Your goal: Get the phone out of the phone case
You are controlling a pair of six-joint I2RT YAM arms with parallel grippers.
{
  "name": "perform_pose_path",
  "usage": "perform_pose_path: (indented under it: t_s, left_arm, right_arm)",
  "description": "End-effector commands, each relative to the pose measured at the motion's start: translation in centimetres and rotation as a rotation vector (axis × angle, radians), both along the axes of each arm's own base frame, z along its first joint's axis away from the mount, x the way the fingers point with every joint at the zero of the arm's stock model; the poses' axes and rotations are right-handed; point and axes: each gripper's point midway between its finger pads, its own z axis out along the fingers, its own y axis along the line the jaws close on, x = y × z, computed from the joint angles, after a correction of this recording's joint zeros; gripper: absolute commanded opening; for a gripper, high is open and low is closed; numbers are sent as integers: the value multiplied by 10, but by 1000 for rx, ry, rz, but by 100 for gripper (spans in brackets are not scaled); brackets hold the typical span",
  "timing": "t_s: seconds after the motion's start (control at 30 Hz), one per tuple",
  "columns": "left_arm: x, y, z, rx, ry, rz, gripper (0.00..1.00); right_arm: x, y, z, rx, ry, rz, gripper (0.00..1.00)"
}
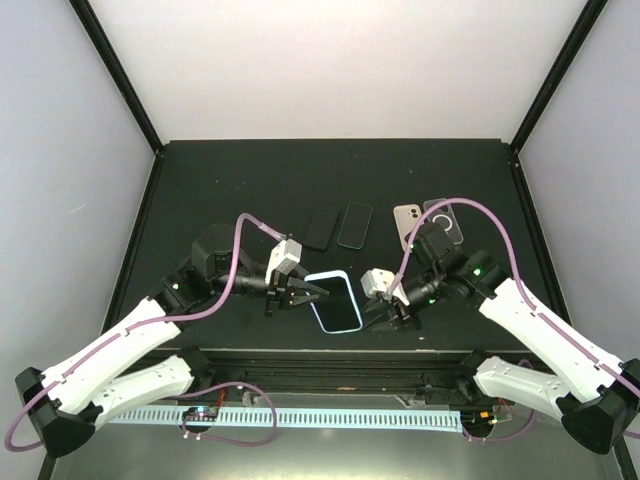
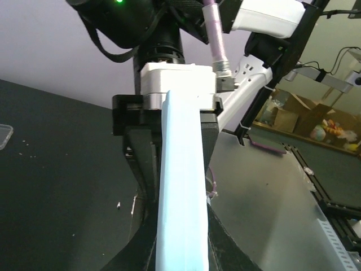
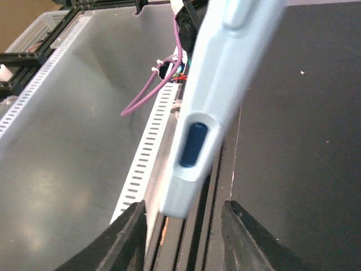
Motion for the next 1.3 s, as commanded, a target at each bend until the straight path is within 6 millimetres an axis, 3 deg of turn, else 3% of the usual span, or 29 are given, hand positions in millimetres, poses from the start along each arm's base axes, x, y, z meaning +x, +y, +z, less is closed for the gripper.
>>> perform_pose_path:
  t_s: [0.0, 0.47, 0.73, 1.07, 1.27]
  left_arm:
    - [5, 2, 26, -91, -69, 30, 2]
    - [6, 2, 25, -90, -50, 27, 1]
    - [-16, 1, 32, -114, 8, -127, 2]
    - [-33, 5, 49, -136, 61, -239, 2]
    - [-36, 5, 49, -124, 103, -259, 2]
  right_arm:
    - [-6, 1, 9, 42, -16, 26, 35]
    - [-7, -1, 6, 29, -32, 37, 18]
    - [-7, 0, 13, 47, -71, 65, 6]
    - [-4, 0, 8, 27, -114, 108, 4]
    - [6, 2, 1, -5, -149, 95, 4]
